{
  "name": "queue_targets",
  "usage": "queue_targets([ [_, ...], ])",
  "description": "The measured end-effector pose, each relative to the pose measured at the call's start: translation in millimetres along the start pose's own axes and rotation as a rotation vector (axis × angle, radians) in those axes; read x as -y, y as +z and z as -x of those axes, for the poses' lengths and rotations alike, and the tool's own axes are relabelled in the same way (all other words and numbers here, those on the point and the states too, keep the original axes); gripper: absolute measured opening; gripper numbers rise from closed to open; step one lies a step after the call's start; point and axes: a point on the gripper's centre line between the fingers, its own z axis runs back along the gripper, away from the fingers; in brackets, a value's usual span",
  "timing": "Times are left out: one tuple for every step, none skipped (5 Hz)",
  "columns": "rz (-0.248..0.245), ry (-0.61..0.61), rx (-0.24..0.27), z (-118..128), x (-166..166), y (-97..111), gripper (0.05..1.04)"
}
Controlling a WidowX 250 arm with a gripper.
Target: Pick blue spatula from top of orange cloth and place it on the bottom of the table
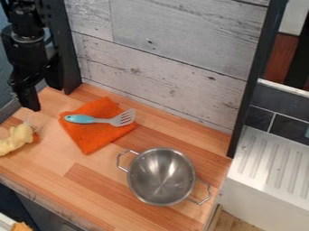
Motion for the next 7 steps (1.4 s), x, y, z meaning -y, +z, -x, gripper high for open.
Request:
queue_targets([
  [-0.029,0.0,-0.013,3,-2,-9,1.001],
  [-0.045,0.005,-0.007,6,0,-19,1.001],
  [-0.053,-0.018,-0.015,8,9,-27,1.001],
  [-0.038,-0.02,-0.048,12,21,-40,1.001],
  [-0.042,-0.027,-0.065,19,32,-56,1.001],
  [-0.056,-0.051,-0.059,28,39,-67,1.001],
  [-0.038,-0.065,-0.047,35,46,-68,1.001],
])
